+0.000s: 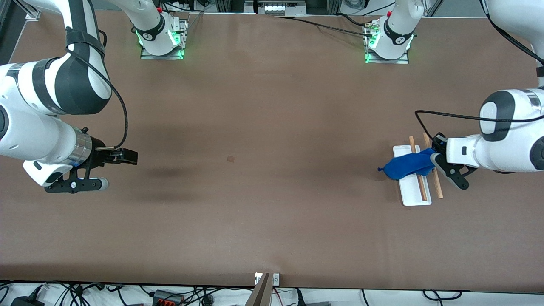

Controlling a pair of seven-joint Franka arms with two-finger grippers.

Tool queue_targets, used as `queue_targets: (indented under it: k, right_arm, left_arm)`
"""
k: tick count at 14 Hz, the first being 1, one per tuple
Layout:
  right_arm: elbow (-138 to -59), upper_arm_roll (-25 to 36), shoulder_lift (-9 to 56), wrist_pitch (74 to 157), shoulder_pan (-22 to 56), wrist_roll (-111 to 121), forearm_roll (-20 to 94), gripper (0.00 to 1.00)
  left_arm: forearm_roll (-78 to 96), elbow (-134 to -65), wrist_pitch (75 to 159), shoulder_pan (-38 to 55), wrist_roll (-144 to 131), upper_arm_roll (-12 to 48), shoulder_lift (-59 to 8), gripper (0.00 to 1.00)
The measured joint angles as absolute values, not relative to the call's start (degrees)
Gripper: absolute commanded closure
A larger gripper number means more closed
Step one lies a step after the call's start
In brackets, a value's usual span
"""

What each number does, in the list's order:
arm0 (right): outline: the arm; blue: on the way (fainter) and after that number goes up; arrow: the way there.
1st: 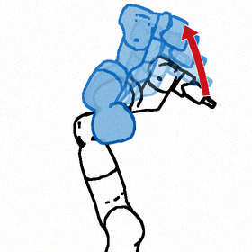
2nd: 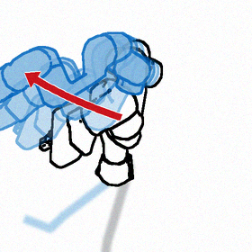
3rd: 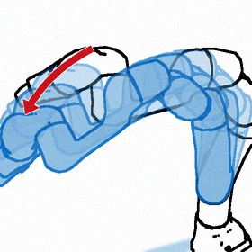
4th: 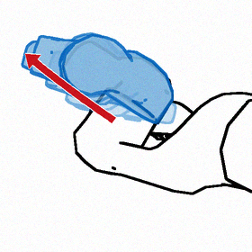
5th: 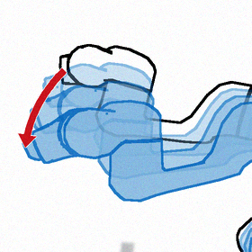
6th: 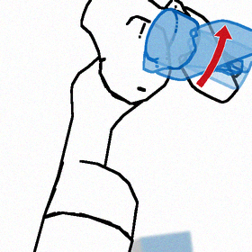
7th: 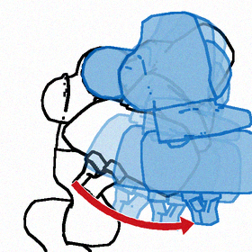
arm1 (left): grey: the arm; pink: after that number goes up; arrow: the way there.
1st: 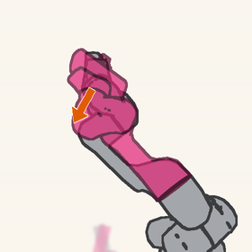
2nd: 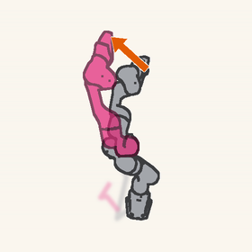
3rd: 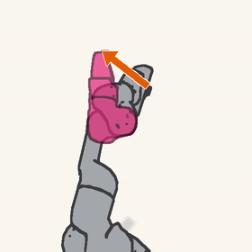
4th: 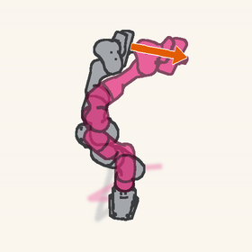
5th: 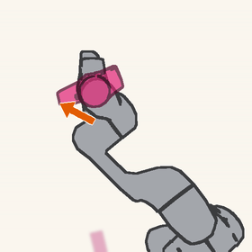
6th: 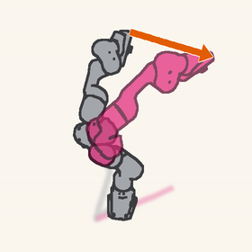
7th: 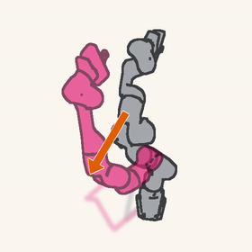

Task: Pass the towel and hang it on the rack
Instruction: 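Lower the towel onto the wooden dowels with the left gripper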

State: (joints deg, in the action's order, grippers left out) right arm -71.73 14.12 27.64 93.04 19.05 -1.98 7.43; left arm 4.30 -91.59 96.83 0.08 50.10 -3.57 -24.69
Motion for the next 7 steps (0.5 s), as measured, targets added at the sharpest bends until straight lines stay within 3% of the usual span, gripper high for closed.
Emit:
queue_targets:
  k: [7]
  right_arm:
    - [-72.4,13.9,25.1,93.2,19.7,-2.0,5.8,0.00]
  left_arm:
    - [4.3,-91.6,100.0,-4.7,57.6,-3.6,-27.1,0.99]
